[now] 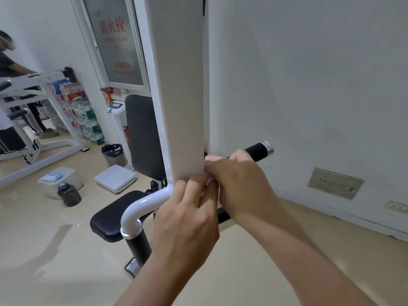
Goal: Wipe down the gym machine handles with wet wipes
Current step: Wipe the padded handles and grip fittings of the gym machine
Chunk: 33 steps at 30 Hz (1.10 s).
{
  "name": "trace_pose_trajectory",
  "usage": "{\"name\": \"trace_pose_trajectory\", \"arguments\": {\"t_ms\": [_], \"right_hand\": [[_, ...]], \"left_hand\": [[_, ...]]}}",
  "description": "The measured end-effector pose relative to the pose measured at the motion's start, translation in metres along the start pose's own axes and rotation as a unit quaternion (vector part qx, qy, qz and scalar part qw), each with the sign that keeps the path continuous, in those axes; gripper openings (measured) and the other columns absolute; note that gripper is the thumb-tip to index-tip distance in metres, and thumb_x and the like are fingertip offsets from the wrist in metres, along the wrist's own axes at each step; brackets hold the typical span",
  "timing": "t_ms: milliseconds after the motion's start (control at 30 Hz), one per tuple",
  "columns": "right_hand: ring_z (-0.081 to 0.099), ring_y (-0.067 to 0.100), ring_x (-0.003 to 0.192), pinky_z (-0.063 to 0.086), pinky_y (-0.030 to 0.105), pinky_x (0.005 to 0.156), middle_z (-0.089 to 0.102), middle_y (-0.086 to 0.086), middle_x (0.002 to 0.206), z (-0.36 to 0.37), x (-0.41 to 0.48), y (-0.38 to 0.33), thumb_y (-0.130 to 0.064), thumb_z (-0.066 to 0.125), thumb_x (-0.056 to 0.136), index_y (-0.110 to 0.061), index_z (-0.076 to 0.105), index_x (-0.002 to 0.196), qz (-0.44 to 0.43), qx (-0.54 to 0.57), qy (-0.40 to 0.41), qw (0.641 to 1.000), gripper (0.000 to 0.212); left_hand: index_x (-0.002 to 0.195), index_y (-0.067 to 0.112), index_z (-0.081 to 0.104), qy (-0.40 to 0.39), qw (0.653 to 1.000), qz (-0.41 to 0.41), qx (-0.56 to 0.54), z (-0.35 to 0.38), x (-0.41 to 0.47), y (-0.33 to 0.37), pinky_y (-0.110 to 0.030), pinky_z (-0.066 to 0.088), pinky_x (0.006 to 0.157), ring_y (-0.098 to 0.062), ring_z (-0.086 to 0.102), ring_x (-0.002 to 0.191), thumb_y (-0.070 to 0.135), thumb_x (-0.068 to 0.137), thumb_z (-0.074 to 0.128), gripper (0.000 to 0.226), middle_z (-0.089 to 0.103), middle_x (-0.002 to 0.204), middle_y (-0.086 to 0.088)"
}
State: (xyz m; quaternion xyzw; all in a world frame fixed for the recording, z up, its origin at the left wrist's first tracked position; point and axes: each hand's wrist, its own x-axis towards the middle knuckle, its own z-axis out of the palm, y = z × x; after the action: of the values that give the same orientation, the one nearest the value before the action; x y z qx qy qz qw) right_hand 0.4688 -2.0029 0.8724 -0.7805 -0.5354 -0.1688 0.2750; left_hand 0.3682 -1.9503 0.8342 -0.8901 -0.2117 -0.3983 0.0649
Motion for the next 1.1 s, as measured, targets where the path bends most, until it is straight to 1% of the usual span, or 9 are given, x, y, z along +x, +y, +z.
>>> {"name": "trace_pose_trajectory", "arguments": {"t_ms": [167, 233, 333, 433, 533, 633, 733, 933, 1100], "right_hand": [[0.056, 0.022, 0.067, 0.047, 0.025, 0.048, 0.038, -0.011, 0.06, 0.013, 0.005, 0.003, -0.009, 0.069, 0.074, -0.021, 0.063, 0.077, 0.032, -0.025, 0.027, 0.999, 0.014], [0.061, 0.02, 0.079, 0.055, 0.026, 0.061, 0.063, -0.005, 0.096, 0.018, -0.019, 0.002, -0.013, 0.056, 0.082, -0.019, 0.066, 0.114, 0.01, 0.021, 0.037, 0.999, 0.034], [0.055, 0.015, 0.1, 0.052, 0.029, 0.078, 0.05, -0.008, 0.137, 0.017, -0.031, 0.009, -0.027, 0.017, 0.084, -0.023, 0.045, 0.141, -0.026, 0.019, 0.008, 0.999, 0.063], [0.057, 0.023, 0.068, 0.045, 0.025, 0.055, 0.056, -0.003, 0.084, 0.008, -0.012, 0.009, -0.012, 0.048, 0.079, -0.023, 0.072, 0.099, -0.029, -0.024, 0.046, 0.998, 0.032], [0.032, 0.017, 0.057, 0.027, 0.025, 0.051, 0.016, -0.013, 0.05, 0.001, 0.017, 0.003, -0.013, 0.076, 0.062, -0.022, 0.051, 0.052, 0.008, -0.065, 0.074, 0.995, 0.028], [0.041, 0.021, 0.06, 0.043, 0.029, 0.054, 0.039, -0.012, 0.054, 0.02, 0.003, 0.006, -0.008, 0.058, 0.068, -0.022, 0.06, 0.062, 0.004, -0.051, 0.116, 0.992, 0.016], [0.06, 0.021, 0.089, 0.05, 0.034, 0.076, 0.067, 0.002, 0.097, 0.027, -0.028, 0.01, -0.008, 0.037, 0.078, -0.012, 0.07, 0.107, -0.019, 0.022, 0.12, 0.992, 0.044], [0.029, 0.015, 0.057, 0.024, 0.023, 0.05, 0.056, -0.007, 0.057, 0.023, 0.014, 0.024, -0.006, 0.073, 0.064, -0.021, 0.059, 0.059, 0.05, -0.089, 0.176, 0.979, 0.021], [0.053, 0.022, 0.07, 0.048, 0.025, 0.066, 0.068, 0.002, 0.12, 0.047, -0.027, 0.019, -0.003, 0.059, 0.084, -0.01, 0.067, 0.118, 0.002, 0.011, 0.22, 0.975, 0.035]], "left_hand": [[0.096, 0.006, 0.069, -0.014, 0.999, 0.002, 0.036, 0.001, 0.005, -0.005, -0.027, 0.014, 0.058, -0.023, 0.049, 0.07, 0.003, 0.068, 0.055, 0.031, 0.057, 0.083, -0.007], [0.092, 0.007, 0.07, -0.016, 0.999, 0.001, 0.032, 0.0, 0.007, -0.007, -0.024, 0.008, 0.062, -0.022, 0.047, 0.069, 0.006, 0.071, 0.049, 0.029, 0.055, 0.079, -0.006], [0.09, 0.007, 0.071, -0.021, 0.999, 0.011, 0.04, -0.002, 0.005, -0.006, -0.025, 0.006, 0.063, -0.024, 0.049, 0.067, 0.006, 0.072, 0.049, 0.029, 0.054, 0.078, -0.007], [0.091, 0.009, 0.071, -0.031, 0.999, 0.006, 0.037, -0.001, 0.003, -0.004, -0.029, 0.016, 0.057, -0.025, 0.051, 0.07, 0.004, 0.068, 0.058, 0.027, 0.057, 0.082, -0.007], [0.081, 0.01, 0.068, -0.041, 0.999, 0.001, 0.03, -0.001, 0.003, -0.003, -0.027, 0.023, 0.054, -0.026, 0.052, 0.071, 0.002, 0.066, 0.06, 0.018, 0.058, 0.083, -0.007], [0.084, 0.008, 0.069, -0.024, 0.999, 0.001, 0.025, -0.002, 0.006, -0.005, -0.031, 0.022, 0.057, -0.026, 0.053, 0.068, 0.002, 0.068, 0.054, 0.022, 0.058, 0.08, -0.008], [0.095, 0.005, 0.071, -0.018, 0.999, 0.005, 0.037, -0.002, 0.006, -0.005, -0.032, 0.023, 0.06, -0.026, 0.053, 0.068, 0.004, 0.07, 0.053, 0.03, 0.057, 0.078, -0.008], [0.099, 0.009, 0.071, -0.033, 0.999, -0.013, 0.036, -0.001, 0.005, 0.001, -0.029, 0.029, 0.052, -0.026, 0.053, 0.069, 0.005, 0.067, 0.059, 0.034, 0.059, 0.083, -0.007], [0.109, 0.01, 0.07, -0.023, 0.999, -0.011, 0.023, -0.003, 0.009, 0.001, -0.027, 0.032, 0.053, -0.024, 0.055, 0.068, 0.008, 0.073, 0.05, 0.041, 0.062, 0.086, -0.006]]}}
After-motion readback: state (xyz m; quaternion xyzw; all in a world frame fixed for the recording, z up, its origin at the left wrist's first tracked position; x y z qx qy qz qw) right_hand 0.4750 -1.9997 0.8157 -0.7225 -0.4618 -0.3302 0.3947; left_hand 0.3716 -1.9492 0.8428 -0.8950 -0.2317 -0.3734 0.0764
